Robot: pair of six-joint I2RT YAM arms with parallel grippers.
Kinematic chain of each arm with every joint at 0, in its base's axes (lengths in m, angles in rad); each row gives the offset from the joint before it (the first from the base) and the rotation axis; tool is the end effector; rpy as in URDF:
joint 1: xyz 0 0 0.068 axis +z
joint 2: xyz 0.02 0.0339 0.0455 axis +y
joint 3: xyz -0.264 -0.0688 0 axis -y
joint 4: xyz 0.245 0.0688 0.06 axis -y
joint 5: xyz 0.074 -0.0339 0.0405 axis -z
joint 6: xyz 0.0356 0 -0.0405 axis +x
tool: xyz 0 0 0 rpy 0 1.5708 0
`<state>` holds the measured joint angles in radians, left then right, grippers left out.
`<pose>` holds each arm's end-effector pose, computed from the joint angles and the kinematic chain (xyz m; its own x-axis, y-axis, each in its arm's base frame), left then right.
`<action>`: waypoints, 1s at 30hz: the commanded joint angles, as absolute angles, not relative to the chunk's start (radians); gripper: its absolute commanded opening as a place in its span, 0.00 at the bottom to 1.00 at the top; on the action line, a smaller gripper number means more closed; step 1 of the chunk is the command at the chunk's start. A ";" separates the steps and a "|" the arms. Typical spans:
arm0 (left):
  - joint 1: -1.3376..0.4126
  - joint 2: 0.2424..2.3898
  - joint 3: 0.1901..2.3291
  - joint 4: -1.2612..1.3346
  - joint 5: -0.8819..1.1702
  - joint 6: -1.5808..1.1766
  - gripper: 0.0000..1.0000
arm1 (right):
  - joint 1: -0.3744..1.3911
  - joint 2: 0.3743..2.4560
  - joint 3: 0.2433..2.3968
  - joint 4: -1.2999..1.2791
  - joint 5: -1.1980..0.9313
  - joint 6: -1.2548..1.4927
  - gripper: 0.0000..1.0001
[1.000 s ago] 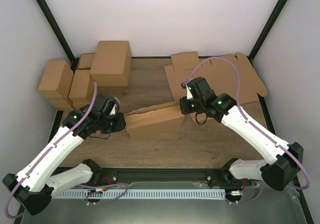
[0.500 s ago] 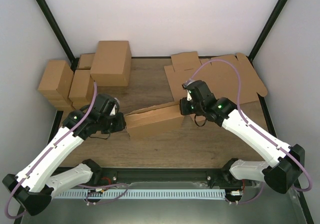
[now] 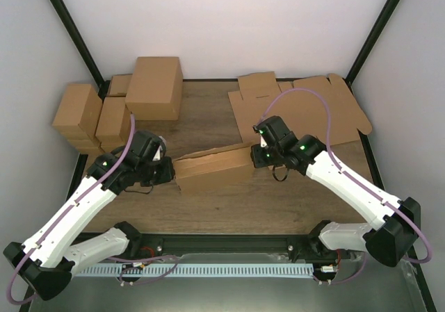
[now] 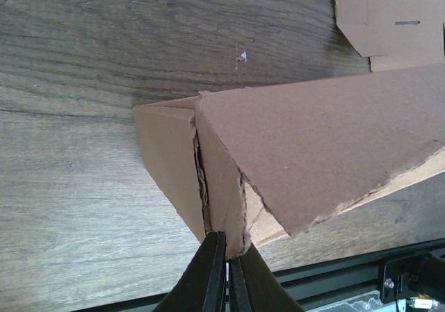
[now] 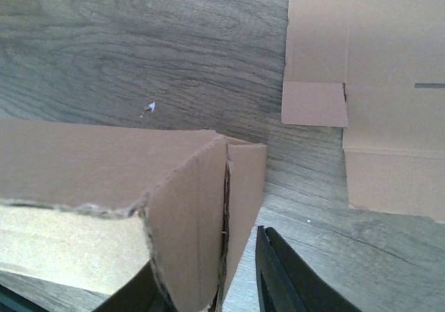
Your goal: Fold the paper box
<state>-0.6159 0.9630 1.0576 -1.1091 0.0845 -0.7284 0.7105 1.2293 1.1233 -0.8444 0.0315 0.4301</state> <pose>0.1332 -0.0979 0.3201 -0.9247 -0.1582 -0.3463 -0.0047 0.9143 -0.4050 0.1867 0.1591 0.3068 -0.8266 -0.1614 -0.5391 -0.3227 0.9208 0.2191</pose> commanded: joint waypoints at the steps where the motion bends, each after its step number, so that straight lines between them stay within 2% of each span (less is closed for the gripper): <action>1: -0.615 0.969 1.056 -1.138 0.086 -0.721 0.04 | 0.721 1.229 1.173 -0.917 0.009 0.431 0.30; 11: -0.615 0.969 1.058 -1.135 0.086 -0.717 0.04 | 0.721 1.229 1.262 -0.918 0.017 0.428 0.22; 15: -0.615 0.971 1.057 -1.135 0.086 -0.718 0.04 | 0.721 1.241 1.265 -0.916 0.022 0.426 0.14; 20: -0.615 0.971 1.055 -1.135 0.086 -0.718 0.04 | 0.721 1.249 1.240 -0.930 0.027 0.432 0.14; 25: -0.615 0.973 1.054 -1.135 0.086 -0.718 0.04 | 0.721 1.236 1.209 -0.940 0.027 0.441 0.01; 30: -0.615 0.972 1.049 -1.133 0.092 -0.719 0.04 | 0.721 1.219 1.171 -0.948 0.031 0.451 0.01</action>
<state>-0.6159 0.9649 1.0580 -1.1088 0.0837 -0.7250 0.7113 1.2396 1.2076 -0.9077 0.0231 0.4320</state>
